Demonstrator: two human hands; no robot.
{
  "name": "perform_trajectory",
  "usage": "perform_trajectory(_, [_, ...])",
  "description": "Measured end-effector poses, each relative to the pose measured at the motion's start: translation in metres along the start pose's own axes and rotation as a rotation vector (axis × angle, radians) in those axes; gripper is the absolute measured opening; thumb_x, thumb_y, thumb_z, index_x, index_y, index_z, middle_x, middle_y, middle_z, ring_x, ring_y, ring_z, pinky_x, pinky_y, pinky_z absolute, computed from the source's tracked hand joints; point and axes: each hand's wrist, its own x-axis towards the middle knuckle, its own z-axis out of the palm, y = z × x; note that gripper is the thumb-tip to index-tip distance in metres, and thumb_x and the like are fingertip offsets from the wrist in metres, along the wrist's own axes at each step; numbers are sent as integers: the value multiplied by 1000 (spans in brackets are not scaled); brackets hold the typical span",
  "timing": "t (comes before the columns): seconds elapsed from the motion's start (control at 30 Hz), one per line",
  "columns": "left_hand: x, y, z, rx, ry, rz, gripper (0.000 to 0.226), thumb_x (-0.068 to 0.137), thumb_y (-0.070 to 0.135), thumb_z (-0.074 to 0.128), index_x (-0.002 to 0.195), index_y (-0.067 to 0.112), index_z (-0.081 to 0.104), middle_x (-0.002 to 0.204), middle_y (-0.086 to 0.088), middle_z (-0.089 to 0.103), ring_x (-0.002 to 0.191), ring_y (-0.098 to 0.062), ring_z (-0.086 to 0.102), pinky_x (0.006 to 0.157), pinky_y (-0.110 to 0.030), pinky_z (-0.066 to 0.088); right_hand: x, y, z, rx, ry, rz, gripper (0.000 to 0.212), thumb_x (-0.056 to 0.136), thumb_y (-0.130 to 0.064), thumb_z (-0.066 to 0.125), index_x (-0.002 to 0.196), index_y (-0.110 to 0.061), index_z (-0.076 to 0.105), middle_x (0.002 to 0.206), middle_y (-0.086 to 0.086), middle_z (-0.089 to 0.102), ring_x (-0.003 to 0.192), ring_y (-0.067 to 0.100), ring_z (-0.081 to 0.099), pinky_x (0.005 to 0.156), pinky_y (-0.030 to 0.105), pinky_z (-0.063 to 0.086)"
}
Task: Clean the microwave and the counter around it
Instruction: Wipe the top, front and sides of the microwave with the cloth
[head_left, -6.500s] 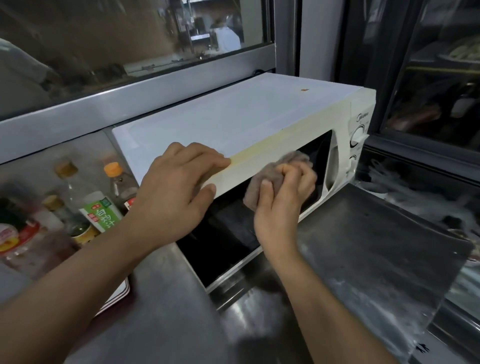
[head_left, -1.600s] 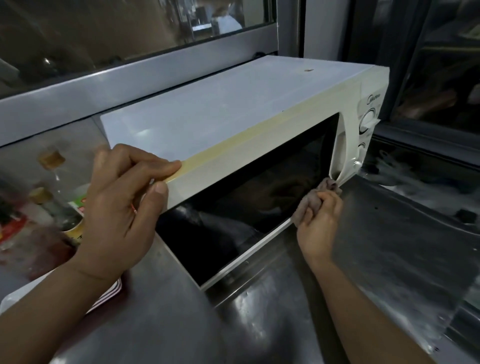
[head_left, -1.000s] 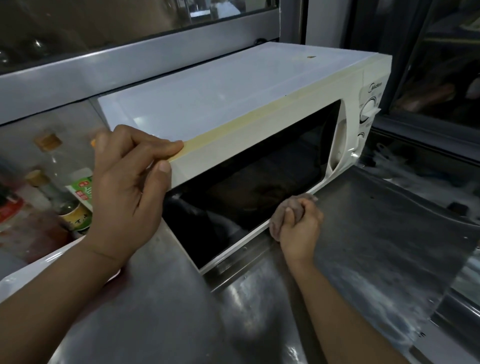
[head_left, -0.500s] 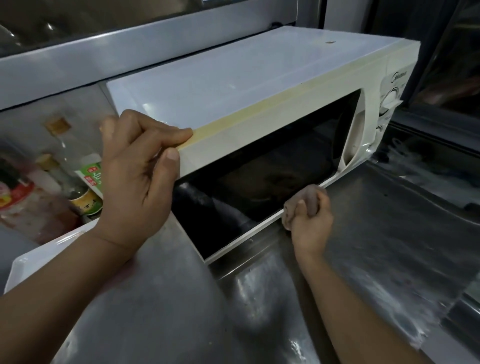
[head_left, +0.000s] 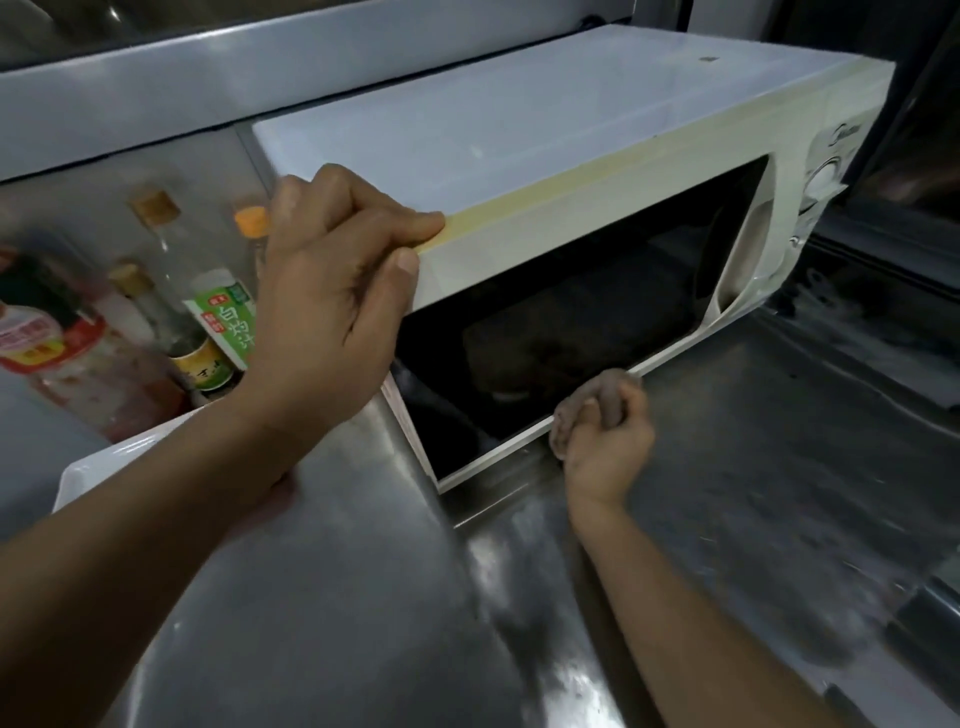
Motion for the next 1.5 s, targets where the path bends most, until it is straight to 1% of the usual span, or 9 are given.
perform_trajectory(0.07, [-1,2,-4,-21,-40,-9,28,93,9,46,112,6,66,101,-10,54,100,-32,46,86,-23,31,-40,5,8,16,-46,28,27,83,3,53,110,2,55,85,20,63,83,36,63,82,46,52])
perform_trajectory(0.2, [-7,1,-13,-34,-132,10,34,95,11,43,124,6,59,117,-10,52,113,-24,43,95,-16,29,-99,3,19,53,-6,-47,34,81,-6,56,115,-4,59,84,5,64,76,2,55,71,2,40])
perform_trajectory(0.33, [-22,-3,-20,-113,-56,-43,34,92,3,45,122,4,60,123,-13,52,120,-22,46,100,-23,34,-76,2,14,-27,12,-8,22,77,-1,59,98,-9,59,80,12,65,78,26,62,74,29,49])
perform_trajectory(0.47, [-31,-9,-20,-73,-8,-33,37,89,-1,46,123,6,59,117,-7,53,115,-22,46,98,-23,33,-8,1,5,-82,123,-50,22,79,6,55,96,-8,59,83,17,64,73,23,58,68,19,41])
perform_trajectory(0.6, [-28,-13,-18,-123,7,-25,37,89,-3,46,122,7,61,111,1,49,111,-25,47,95,-27,35,39,-4,-2,53,76,102,33,77,11,46,79,-22,48,78,22,62,70,35,63,64,47,54])
perform_trajectory(0.87, [-27,-19,-25,-148,-88,-22,44,86,-7,46,126,8,59,117,-6,53,114,-27,45,95,-15,30,-74,-12,22,284,-3,116,38,79,23,39,80,-15,40,40,-1,48,29,5,45,31,14,36])
perform_trajectory(1.03, [-25,-21,-29,-177,-116,-17,50,83,-15,45,125,8,59,115,-3,51,111,-24,44,92,-5,26,-116,-10,30,261,-53,140,39,77,24,40,79,-16,38,56,11,46,46,21,50,43,29,42])
perform_trajectory(1.27, [-22,-24,-35,-205,-162,-3,48,84,-14,46,124,9,59,113,-5,53,104,-15,38,88,2,20,-152,-17,36,246,-186,84,34,75,25,27,79,-9,29,70,32,35,50,38,31,47,34,31])
perform_trajectory(1.5, [-12,-31,-46,-231,-285,4,52,83,-16,44,124,11,60,116,-7,56,106,-20,43,88,-1,22,-152,-43,34,-106,-26,-80,9,88,-6,42,90,-15,42,65,-4,43,56,7,42,59,17,37])
